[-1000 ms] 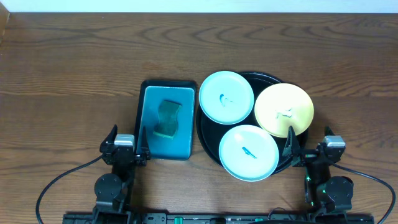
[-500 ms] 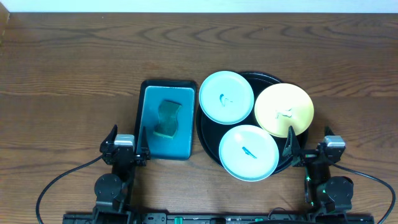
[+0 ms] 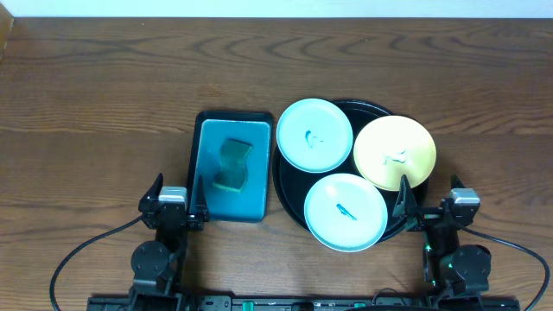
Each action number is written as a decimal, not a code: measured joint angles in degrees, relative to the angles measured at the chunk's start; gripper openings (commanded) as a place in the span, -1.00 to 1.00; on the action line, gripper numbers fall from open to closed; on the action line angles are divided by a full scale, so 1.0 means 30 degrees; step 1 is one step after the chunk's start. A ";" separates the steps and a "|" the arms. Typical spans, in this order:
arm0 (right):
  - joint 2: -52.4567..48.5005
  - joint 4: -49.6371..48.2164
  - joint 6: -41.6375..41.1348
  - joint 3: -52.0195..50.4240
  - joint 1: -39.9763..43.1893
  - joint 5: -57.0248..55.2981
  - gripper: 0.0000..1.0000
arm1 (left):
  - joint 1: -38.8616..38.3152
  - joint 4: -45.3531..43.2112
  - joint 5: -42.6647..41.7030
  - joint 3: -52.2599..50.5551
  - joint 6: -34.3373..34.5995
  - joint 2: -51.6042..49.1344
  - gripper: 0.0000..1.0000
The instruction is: Clean dirty plates on tray and stack at the side
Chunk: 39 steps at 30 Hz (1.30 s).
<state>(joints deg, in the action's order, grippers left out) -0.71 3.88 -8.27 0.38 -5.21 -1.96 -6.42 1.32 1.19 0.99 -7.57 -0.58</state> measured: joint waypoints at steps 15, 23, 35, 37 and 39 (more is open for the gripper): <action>0.0000 0.0000 0.0000 0.0000 0.0000 -0.0015 0.98 | 0.0000 0.0000 0.0000 0.0000 0.0000 0.0000 0.53; 0.0000 0.0000 -0.0452 -0.0007 0.0000 -0.0015 0.99 | 0.0000 0.0044 0.0000 0.0029 0.1457 0.0000 0.53; -0.1319 0.4095 -0.1311 0.1843 0.0000 0.0000 0.99 | 0.0000 0.4065 0.0036 0.2186 0.4342 -0.2477 0.54; -0.2288 0.5268 -0.1596 0.2688 0.0000 0.0000 0.98 | 0.0000 0.4743 0.0007 0.3104 0.4590 -0.3483 0.53; -0.3461 0.6113 -0.1945 0.3694 0.0000 0.0007 0.98 | 0.0000 0.5472 -0.0146 0.4284 0.4670 -0.4816 0.54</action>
<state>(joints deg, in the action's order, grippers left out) -11.09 22.22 -14.11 11.46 -5.21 -1.93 -6.42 17.74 0.75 13.85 6.44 -15.03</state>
